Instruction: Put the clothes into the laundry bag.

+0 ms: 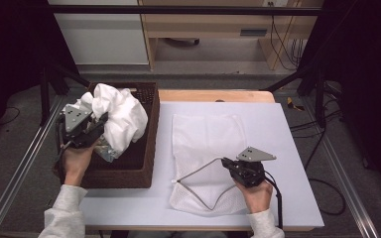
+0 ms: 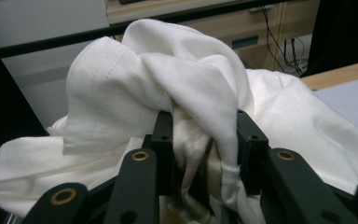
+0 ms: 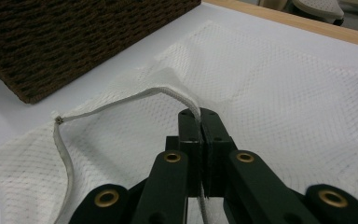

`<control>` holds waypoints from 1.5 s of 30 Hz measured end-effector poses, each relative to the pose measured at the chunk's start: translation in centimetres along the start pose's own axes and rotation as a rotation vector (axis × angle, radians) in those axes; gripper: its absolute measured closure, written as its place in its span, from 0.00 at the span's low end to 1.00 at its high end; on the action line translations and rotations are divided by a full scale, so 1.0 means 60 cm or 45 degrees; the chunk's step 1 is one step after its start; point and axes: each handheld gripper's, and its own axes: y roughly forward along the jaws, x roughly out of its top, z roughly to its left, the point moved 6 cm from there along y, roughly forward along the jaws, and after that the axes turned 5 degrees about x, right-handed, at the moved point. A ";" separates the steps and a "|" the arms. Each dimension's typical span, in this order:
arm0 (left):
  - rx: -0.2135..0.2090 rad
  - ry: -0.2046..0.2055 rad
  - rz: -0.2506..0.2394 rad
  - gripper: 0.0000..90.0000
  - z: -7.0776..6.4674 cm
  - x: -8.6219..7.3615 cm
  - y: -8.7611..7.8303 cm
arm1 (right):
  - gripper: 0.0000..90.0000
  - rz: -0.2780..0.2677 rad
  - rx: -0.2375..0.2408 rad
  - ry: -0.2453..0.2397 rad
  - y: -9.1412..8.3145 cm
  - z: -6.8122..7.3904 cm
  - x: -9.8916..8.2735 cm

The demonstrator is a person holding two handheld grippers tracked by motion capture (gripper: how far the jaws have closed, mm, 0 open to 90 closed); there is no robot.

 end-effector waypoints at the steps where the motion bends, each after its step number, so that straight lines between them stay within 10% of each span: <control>1: 0.001 -0.006 -0.009 0.73 0.002 0.006 -0.006 | 0.99 0.000 0.001 -0.002 0.000 0.000 0.000; 20: -0.101 0.019 -0.222 0.73 -0.053 0.089 -0.121 | 0.99 -0.043 -0.012 0.006 0.010 -0.010 0.024; 34: -0.342 0.130 -0.287 0.73 -0.189 0.105 -0.169 | 0.99 -0.051 -0.061 0.039 0.026 -0.038 0.040; 45: -0.537 0.192 -0.227 0.73 -0.291 0.058 -0.187 | 0.99 -0.054 -0.061 0.041 0.025 -0.039 0.041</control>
